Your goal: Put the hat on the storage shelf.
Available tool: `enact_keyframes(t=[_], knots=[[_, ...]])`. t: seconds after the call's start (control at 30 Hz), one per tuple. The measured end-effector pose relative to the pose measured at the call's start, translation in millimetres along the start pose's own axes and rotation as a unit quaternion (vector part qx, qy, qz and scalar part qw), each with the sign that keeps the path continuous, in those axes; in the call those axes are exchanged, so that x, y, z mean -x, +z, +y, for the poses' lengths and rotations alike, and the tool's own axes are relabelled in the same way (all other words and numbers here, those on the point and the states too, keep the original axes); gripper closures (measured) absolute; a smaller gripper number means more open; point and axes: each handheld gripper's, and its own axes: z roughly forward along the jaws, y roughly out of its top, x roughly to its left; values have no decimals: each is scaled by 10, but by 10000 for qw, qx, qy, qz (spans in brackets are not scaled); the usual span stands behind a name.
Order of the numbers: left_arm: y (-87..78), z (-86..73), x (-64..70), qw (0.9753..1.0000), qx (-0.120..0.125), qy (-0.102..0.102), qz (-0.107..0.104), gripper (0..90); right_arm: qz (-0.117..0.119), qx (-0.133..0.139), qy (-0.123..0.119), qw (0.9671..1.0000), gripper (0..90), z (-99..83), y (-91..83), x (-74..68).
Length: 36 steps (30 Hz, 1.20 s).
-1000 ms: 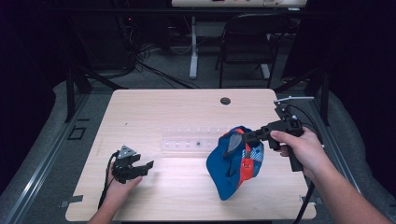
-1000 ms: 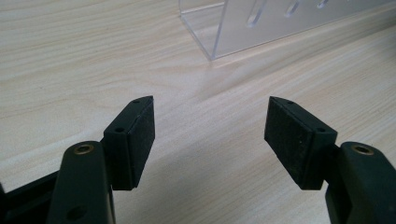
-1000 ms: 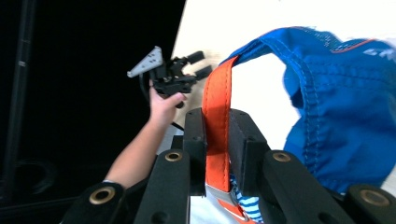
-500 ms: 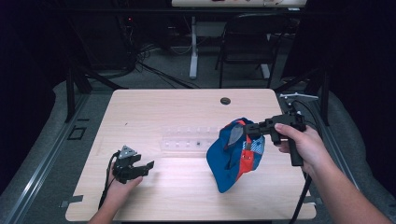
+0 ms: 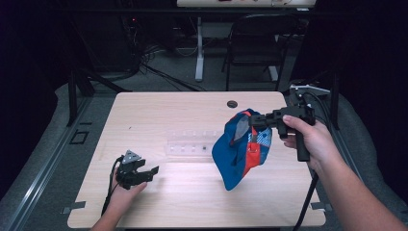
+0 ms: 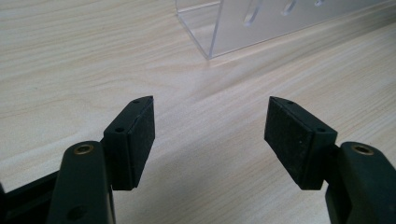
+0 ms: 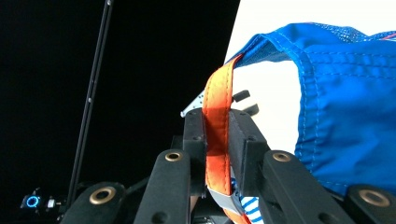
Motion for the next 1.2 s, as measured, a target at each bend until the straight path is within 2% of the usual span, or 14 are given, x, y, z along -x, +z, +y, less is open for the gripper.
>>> enact_keyframes(t=[0.37, 0.4, 0.63, 0.8, 1.0, 1.13, 1.2], knots=[[8, 0, 29, 10000, -2, 37, -33, 350, -33, 166, -84, 9998, 781, 159, 29, -188], [7, 1, 30, 9999, -13, 91, -42, 353, -31, 172, -89, 9998, 781, 176, 35, -199], [5, 6, 64, 9999, 7, 146, -64, 365, 42, 287, -77, 9996, 781, 302, 114, -232], [7, 9, 97, 9997, 30, 207, -115, 365, -57, 363, -29, 9993, 781, 409, 183, -240], [13, 35, 195, 9987, 100, 399, -288, 365, -36, 513, 16, 9987, 781, 534, 235, -232], [34, 76, 315, 9978, 168, 475, -425, 376, -26, 670, 55, 9977, 781, 595, 253, -218], [35, 115, 394, 9967, 242, 531, -563, 376, -55, 717, 28, 9974, 781, 622, 263, -211]])
